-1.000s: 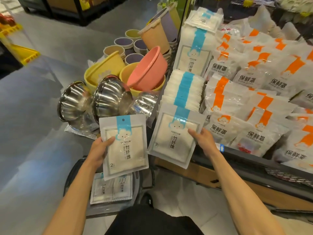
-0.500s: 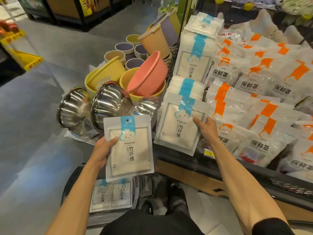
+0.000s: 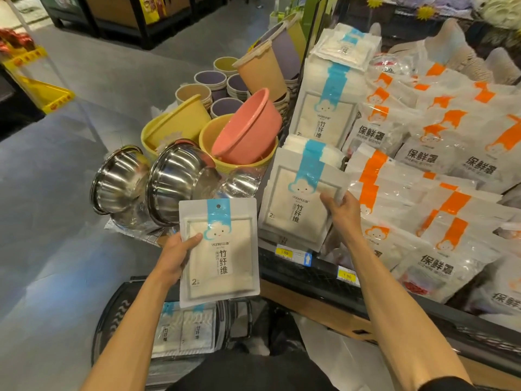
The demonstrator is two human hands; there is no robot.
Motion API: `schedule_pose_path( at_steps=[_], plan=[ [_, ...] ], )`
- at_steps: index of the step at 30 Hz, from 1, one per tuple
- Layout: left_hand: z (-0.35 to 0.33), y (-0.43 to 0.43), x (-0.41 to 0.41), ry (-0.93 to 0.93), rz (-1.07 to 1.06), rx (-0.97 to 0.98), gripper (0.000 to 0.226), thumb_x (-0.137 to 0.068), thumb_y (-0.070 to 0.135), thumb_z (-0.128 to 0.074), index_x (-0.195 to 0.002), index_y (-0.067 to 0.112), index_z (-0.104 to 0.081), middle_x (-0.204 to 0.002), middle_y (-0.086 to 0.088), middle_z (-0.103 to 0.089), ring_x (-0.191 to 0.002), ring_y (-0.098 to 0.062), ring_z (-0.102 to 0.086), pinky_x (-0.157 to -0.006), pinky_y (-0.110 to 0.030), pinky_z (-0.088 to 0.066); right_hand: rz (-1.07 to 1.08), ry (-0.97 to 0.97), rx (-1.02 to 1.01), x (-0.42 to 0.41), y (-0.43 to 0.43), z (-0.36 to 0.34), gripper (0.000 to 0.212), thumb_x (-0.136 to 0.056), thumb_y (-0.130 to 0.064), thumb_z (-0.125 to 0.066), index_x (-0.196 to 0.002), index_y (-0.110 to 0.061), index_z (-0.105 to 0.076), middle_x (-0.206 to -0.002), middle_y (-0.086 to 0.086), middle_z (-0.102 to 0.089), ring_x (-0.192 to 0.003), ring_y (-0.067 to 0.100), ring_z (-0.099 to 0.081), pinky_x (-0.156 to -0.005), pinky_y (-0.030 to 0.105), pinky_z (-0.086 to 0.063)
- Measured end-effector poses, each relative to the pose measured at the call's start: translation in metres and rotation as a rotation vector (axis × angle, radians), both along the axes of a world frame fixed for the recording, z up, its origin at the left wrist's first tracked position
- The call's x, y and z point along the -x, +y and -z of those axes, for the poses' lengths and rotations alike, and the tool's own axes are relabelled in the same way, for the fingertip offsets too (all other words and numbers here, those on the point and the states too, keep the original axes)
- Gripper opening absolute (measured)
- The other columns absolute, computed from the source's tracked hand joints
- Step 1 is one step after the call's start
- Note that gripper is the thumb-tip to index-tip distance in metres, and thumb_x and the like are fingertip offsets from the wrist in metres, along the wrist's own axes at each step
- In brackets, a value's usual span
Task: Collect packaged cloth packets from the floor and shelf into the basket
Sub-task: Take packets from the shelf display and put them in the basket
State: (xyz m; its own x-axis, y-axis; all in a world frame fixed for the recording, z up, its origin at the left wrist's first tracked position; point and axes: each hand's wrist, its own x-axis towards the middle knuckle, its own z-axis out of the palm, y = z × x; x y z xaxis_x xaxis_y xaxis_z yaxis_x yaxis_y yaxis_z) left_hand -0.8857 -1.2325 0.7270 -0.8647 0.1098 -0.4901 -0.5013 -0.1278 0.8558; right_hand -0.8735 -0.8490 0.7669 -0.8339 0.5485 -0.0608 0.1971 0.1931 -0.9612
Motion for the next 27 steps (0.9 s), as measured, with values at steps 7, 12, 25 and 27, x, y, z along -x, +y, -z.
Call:
schedule_pose_path(
  at_steps=[7, 12, 25, 27],
  plan=[
    [0.002, 0.005, 0.001, -0.024, 0.008, -0.013, 0.019, -0.095, 0.009, -0.063, -0.114, 0.012, -0.065, -0.107, -0.013, -0.076, -0.094, -0.027, -0.074, -0.071, -0.039, -0.063, 0.049, 0.075, 0.020, -0.017, -0.016, 0.021, 0.024, -0.080, -0.032, -0.083, -0.071, -0.013, -0.070, -0.064, -0.001, -0.065, -0.061, 0.010, -0.057, -0.056, 0.033, -0.046],
    [0.001, 0.003, -0.003, -0.029, 0.006, -0.017, 0.021, -0.094, 0.010, -0.064, -0.115, 0.011, -0.065, -0.108, -0.013, -0.076, -0.095, -0.028, -0.074, -0.071, -0.040, -0.063, 0.131, 0.093, -0.040, -0.029, -0.029, 0.042, 0.055, -0.077, -0.044, -0.082, -0.077, 0.008, -0.062, -0.076, 0.028, -0.061, -0.062, 0.035, -0.052, -0.052, 0.045, -0.042],
    [-0.010, 0.007, -0.010, -0.014, 0.012, -0.046, 0.017, -0.096, 0.007, -0.062, -0.112, 0.013, -0.065, -0.101, -0.008, -0.078, -0.088, -0.022, -0.076, -0.064, -0.034, -0.062, 0.196, -0.170, -0.115, -0.053, -0.036, 0.090, 0.058, -0.075, -0.053, -0.080, -0.065, 0.002, -0.063, -0.066, 0.022, -0.062, -0.057, 0.018, -0.046, -0.053, 0.035, -0.037],
    [-0.010, 0.007, -0.011, -0.015, 0.007, -0.050, 0.017, -0.096, 0.006, -0.062, -0.111, 0.014, -0.066, -0.100, -0.008, -0.078, -0.087, -0.021, -0.076, -0.063, -0.033, -0.062, 0.202, -0.200, -0.105, -0.056, -0.035, 0.094, 0.060, -0.075, -0.053, -0.080, -0.065, 0.004, -0.063, -0.062, 0.023, -0.059, -0.056, 0.017, -0.043, -0.054, 0.034, -0.035]
  ],
)
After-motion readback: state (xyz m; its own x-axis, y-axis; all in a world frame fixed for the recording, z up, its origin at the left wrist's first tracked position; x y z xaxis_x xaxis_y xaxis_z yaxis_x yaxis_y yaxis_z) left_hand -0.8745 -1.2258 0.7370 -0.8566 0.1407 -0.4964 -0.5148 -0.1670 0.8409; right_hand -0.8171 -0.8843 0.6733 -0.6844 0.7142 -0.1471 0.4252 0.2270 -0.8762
